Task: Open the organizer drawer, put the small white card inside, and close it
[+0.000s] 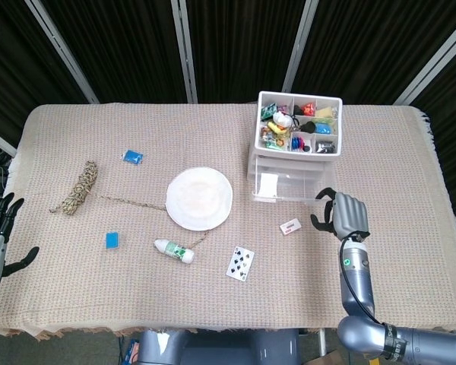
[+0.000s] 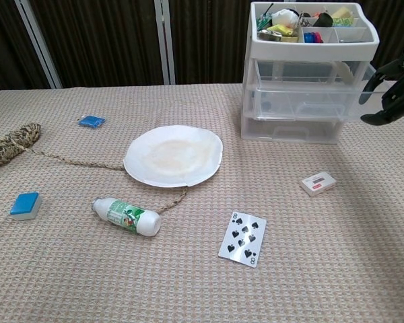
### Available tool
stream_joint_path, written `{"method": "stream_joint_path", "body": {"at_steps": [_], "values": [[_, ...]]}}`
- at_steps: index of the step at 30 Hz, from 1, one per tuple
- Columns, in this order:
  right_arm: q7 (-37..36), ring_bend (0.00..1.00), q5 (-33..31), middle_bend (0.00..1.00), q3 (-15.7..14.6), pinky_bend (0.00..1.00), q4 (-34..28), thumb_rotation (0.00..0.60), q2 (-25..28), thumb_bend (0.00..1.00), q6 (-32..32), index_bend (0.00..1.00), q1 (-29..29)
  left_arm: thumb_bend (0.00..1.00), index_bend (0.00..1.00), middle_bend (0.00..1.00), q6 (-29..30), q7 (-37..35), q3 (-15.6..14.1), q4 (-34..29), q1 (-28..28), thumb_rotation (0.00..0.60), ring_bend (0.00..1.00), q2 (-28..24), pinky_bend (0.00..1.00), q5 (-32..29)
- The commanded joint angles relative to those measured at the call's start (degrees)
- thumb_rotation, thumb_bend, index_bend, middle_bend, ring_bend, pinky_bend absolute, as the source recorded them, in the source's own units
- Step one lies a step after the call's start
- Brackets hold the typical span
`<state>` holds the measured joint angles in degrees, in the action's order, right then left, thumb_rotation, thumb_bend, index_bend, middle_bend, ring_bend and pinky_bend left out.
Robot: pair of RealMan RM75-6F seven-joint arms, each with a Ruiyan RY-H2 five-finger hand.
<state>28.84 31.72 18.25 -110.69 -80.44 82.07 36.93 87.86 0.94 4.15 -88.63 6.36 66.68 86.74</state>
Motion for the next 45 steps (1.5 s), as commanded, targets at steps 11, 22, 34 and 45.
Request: {"method": "stream_joint_path", "body": {"at_steps": [11, 22, 34, 45], "values": [[1.0, 0.71, 6.1, 0.72, -2.4, 0.53, -4.8, 0.600, 2.6, 0.22, 1.7, 0.08, -2.3, 0.27, 0.01, 0.00, 0.0, 0.0, 0.1, -0.1, 0.0, 0.600, 0.00, 0.0, 0.00, -0.1], [-3.2, 0.71, 24.2, 0.72, -13.0, 0.53, -11.7, 0.600, 10.2, 0.21, 2.6, 0.09, -9.7, 0.27, 0.01, 0.00, 0.2, 0.0, 0.1, -0.2, 0.0, 0.600, 0.00, 0.0, 0.00, 0.0], [0.4, 0.71, 34.3, 0.72, -21.2, 0.53, -6.4, 0.600, 6.8, 0.21, 0.7, 0.12, -13.6, 0.27, 0.01, 0.00, 0.2, 0.0, 0.2, -0.1, 0.0, 0.600, 0.00, 0.1, 0.00, -0.1], [3.9, 0.72, 28.7, 0.72, -17.7, 0.53, 2.6, 0.600, -2.0, 0.21, -3.3, 0.16, -12.9, 0.27, 0.01, 0.00, 0.3, -0.2, 0.2, -0.1, 0.0, 0.600, 0.00, 0.1, 0.00, 0.0]]}}
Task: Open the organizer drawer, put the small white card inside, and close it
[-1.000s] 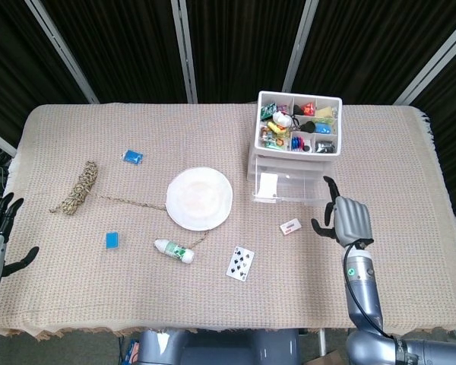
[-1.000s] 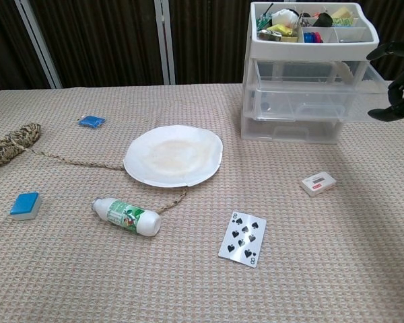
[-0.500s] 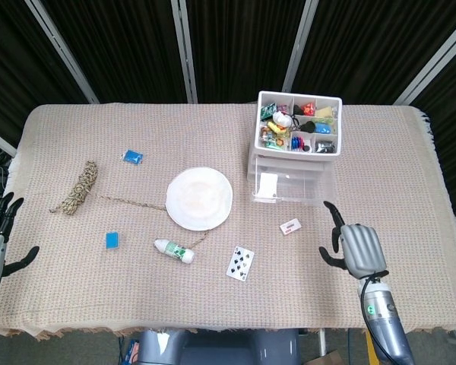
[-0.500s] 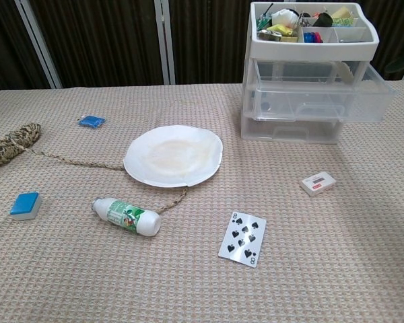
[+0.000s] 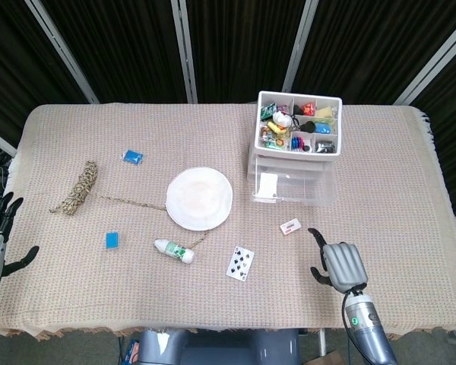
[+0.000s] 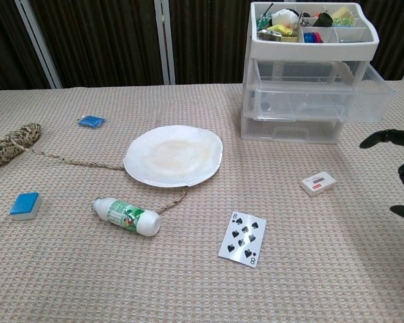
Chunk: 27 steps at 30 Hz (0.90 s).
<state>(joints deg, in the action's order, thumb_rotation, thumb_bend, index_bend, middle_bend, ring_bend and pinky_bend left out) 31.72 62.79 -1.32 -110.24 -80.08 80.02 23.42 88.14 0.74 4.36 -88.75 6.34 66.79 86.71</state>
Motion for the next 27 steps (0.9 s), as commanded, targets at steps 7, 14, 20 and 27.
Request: {"method": "stream_joint_path", "body": {"at_steps": [7, 14, 20, 27], "values": [[2.9, 0.74, -4.5, 0.74, 5.5, 0.53, 7.5, 0.600, -7.0, 0.21, -2.8, 0.24, 2.5, 0.27, 0.01, 0.00, -0.1, -0.2, 0.0, 0.0, 0.0, 0.600, 0.00, 0.0, 0.00, -0.1], [5.4, 0.74, -6.9, 0.74, 7.7, 0.53, 14.6, 0.600, -12.5, 0.21, -5.2, 0.28, 4.8, 0.27, 0.01, 0.00, -0.1, -0.3, 0.0, 0.0, 0.0, 0.600, 0.00, 0.0, 0.00, -0.1], [5.5, 0.74, -8.2, 0.74, 9.2, 0.53, 19.9, 0.600, -16.1, 0.21, -6.7, 0.29, 5.9, 0.27, 0.01, 0.00, -0.3, -0.5, 0.0, 0.0, 0.1, 0.600, 0.00, -0.1, 0.00, -0.2], [4.9, 0.74, -8.3, 0.74, 10.3, 0.53, 26.2, 0.600, -20.1, 0.21, -7.5, 0.30, 6.7, 0.27, 0.01, 0.00, -0.3, -0.7, 0.1, -0.1, 0.0, 0.600, 0.00, -0.1, 0.00, -0.3]]}}
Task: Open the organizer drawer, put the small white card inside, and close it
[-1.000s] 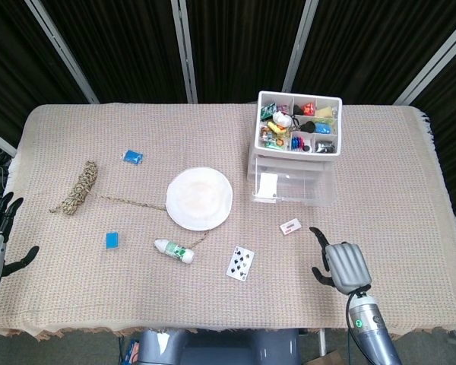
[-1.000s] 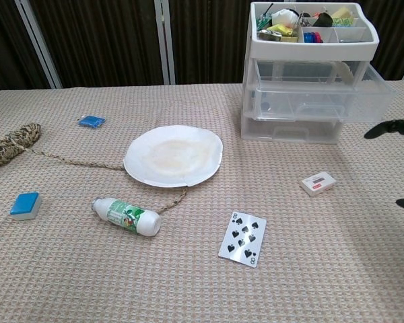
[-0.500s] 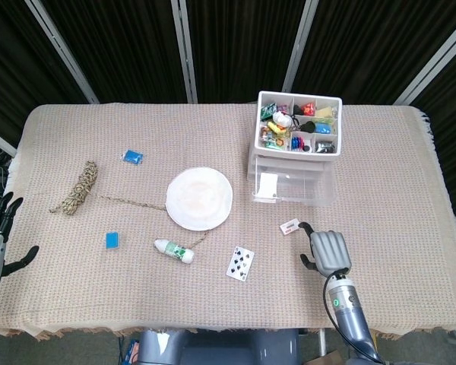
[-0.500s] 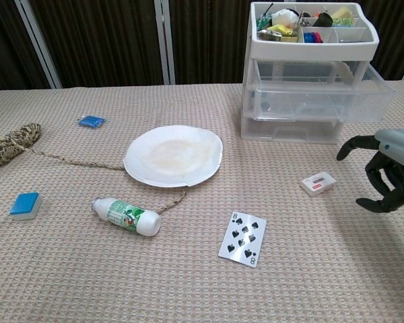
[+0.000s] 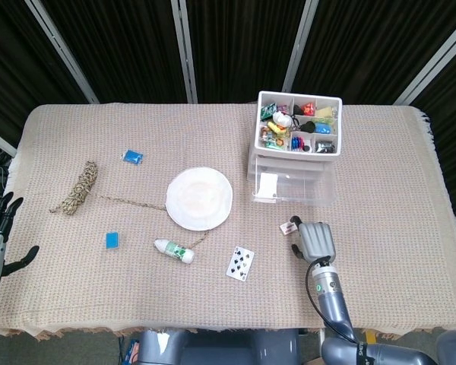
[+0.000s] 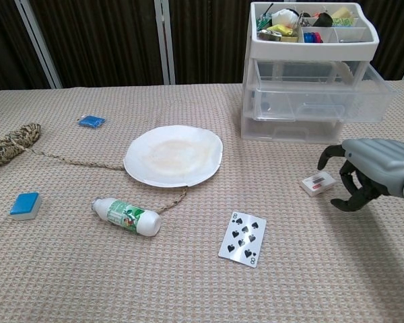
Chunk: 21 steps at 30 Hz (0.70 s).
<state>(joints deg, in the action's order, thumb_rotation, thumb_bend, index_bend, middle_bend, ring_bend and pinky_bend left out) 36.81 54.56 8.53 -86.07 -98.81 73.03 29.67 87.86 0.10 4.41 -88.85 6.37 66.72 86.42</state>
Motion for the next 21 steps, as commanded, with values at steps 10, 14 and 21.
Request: {"method": "stream_joint_path", "body": {"at_steps": [10, 14, 21], "values": [[-0.3, 0.74, 0.1, 0.74, 1.1, 0.53, 7.2, 0.600, -3.9, 0.21, -2.1, 0.32, 1.1, 0.28, 0.01, 0.00, -0.2, 0.0, 0.0, -0.1, 0.0, 0.600, 0.00, 0.0, 0.00, -0.2], [-0.6, 0.74, -0.1, 0.74, 1.6, 0.53, 8.2, 0.600, -4.5, 0.21, -2.7, 0.33, 1.3, 0.28, 0.02, 0.00, -0.3, 0.0, 0.1, -0.2, 0.0, 0.600, 0.00, 0.0, 0.00, -0.4], [-1.0, 0.75, -0.3, 0.75, 2.6, 0.53, 9.5, 0.600, -5.2, 0.22, -3.5, 0.36, 1.8, 0.28, 0.02, 0.00, -0.5, 0.0, 0.1, -0.4, 0.1, 0.600, 0.00, 0.0, 0.00, -0.6]]}}
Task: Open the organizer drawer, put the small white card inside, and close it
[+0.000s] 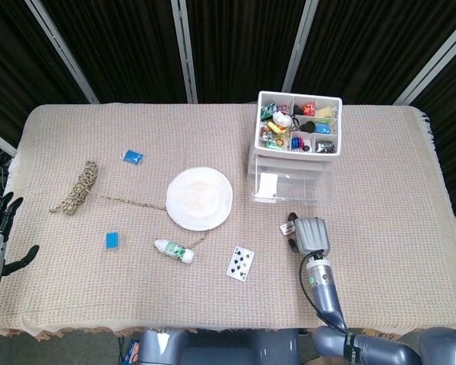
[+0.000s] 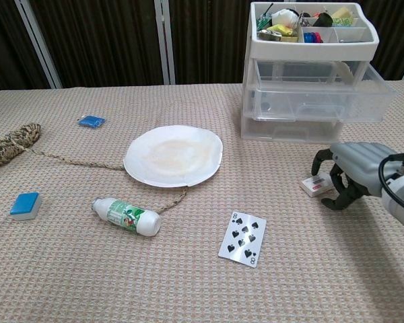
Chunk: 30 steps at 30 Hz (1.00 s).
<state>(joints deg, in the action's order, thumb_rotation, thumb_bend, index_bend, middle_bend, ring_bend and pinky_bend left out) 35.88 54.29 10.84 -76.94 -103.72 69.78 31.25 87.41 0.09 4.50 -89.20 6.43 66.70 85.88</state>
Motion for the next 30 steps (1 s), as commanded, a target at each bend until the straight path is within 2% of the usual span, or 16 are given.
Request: {"method": "stream_joint_path", "body": {"at_steps": [1, 8, 13, 22, 30], "values": [[-0.1, 0.75, -0.1, 0.75, 0.4, 0.53, 0.6, 0.600, -0.4, 0.22, -0.3, 0.37, 0.2, 0.28, 0.02, 0.00, -0.1, 0.0, 0.0, 0.0, 0.0, 0.600, 0.00, 0.0, 0.00, -0.1], [-0.1, 0.75, -0.6, 0.75, 1.1, 0.53, 0.4, 0.600, -1.0, 0.23, -0.4, 0.45, 0.3, 0.29, 0.02, 0.00, -0.1, 0.0, 0.0, -0.1, 0.0, 0.600, 0.00, -0.1, 0.00, -0.2], [-0.4, 0.75, -0.5, 0.75, 1.1, 0.53, 0.3, 0.600, -1.5, 0.23, 0.0, 0.58, -0.1, 0.29, 0.02, 0.00, -0.1, -0.1, 0.0, -0.2, 0.0, 0.600, 0.00, -0.1, 0.00, -0.2], [-1.7, 0.75, 2.4, 0.75, 0.4, 0.53, -3.5, 0.600, 0.1, 0.23, 2.5, 0.60, -1.5, 0.29, 0.02, 0.00, 0.0, 0.0, 0.0, -0.1, 0.0, 0.600, 0.00, 0.0, 0.00, 0.0], [-1.8, 0.75, 6.4, 0.75, -2.2, 0.53, -14.0, 0.600, 6.9, 0.23, 6.0, 0.61, -4.6, 0.29, 0.02, 0.00, 0.2, 0.2, 0.0, 0.0, 0.0, 0.600, 0.00, 0.0, 0.00, 0.1]]}}
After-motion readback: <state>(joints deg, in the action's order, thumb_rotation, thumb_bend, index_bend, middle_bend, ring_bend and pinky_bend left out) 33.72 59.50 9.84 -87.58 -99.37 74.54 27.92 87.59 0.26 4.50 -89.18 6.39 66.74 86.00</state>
